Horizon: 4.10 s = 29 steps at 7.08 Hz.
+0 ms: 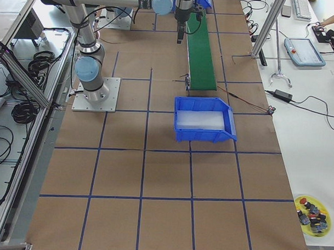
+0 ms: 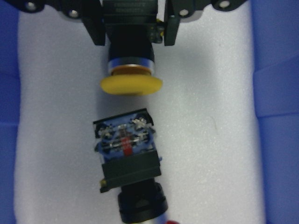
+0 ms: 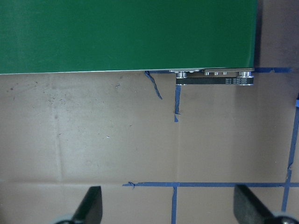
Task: Transport two buttons from left to right
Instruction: 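Grasp the yellow-capped button with the left gripper and lift it, then carry the yellow button to the conveyor and set it down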
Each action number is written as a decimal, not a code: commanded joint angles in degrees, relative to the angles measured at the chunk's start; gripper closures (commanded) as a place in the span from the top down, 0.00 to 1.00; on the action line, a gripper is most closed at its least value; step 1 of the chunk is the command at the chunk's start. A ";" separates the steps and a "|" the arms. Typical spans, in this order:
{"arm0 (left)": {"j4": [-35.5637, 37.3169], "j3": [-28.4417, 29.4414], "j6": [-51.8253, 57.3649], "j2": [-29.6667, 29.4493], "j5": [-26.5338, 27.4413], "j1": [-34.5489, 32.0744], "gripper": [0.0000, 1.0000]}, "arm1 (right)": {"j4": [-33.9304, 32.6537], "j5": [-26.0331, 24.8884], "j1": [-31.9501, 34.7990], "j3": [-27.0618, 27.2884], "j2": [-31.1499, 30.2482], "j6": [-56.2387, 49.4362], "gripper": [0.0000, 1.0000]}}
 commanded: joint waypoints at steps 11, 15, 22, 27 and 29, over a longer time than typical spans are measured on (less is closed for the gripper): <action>-33.56 25.98 -30.15 5.26 0.39 -26.21 0.01 | 0.09 -0.06 0.26 -0.04 -0.01 0.00 1.00; -29.88 22.38 -39.68 0.35 0.04 -30.91 0.00 | 0.09 -0.06 0.18 -0.04 0.08 0.00 1.00; -17.66 15.87 -42.76 -3.09 0.22 -33.54 0.02 | 0.09 -0.07 0.26 0.05 0.08 0.00 1.00; -17.55 19.72 -41.98 -1.96 0.13 -33.20 1.00 | 0.17 -0.07 0.26 0.05 0.08 0.00 1.00; -28.49 26.73 -41.27 0.50 0.13 -33.20 1.00 | 0.18 -0.07 0.18 0.05 0.08 0.00 1.00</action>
